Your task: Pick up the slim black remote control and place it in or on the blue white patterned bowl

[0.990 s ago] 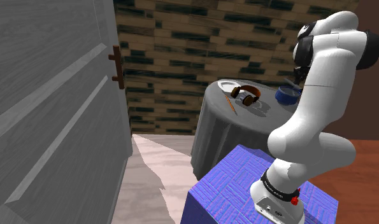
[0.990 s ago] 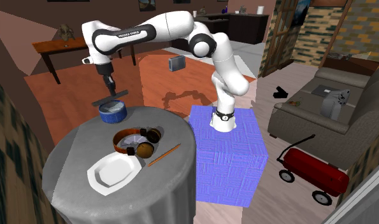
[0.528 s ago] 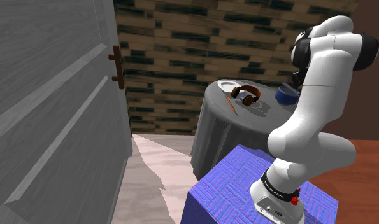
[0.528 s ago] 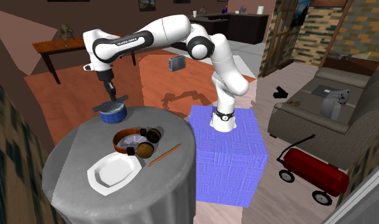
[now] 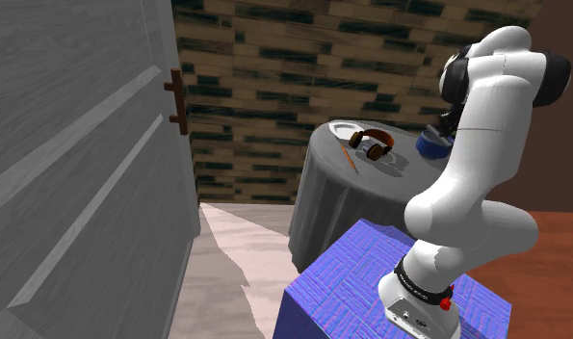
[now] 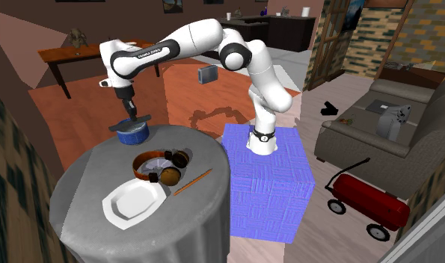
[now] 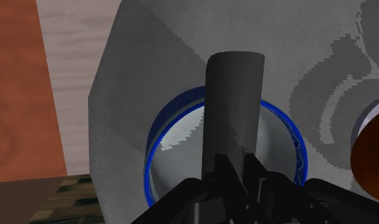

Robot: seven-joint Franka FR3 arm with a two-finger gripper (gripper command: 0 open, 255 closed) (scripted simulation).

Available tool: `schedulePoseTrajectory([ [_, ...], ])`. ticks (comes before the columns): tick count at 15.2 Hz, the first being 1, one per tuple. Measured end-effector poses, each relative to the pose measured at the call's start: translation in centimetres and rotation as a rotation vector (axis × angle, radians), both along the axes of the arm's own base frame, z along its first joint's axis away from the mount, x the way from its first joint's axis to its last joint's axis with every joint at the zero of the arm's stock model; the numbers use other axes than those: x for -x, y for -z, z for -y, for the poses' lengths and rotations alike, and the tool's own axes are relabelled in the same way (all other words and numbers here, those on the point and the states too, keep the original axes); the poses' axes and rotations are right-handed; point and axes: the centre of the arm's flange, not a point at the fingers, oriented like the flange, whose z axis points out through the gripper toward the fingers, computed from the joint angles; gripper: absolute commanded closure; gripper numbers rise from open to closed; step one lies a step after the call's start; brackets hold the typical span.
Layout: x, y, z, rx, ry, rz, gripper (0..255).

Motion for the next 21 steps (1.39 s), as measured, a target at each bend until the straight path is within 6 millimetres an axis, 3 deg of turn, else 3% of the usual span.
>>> schedulePoseTrajectory([
  [3,0.0,0.0,-0.1,0.005,0.0,0.001,255],
  [4,0.0,0.0,0.0,0.004,0.0,0.002,0],
  [10,-0.1,1.0,0.0,-0.009,0.0,-0.004,0],
  [15,0.4,-3.5,0.2,-0.008,0.0,-0.004,0],
  [21,0.2,-4.1,0.2,-0.01,0.0,-0.005,0],
])
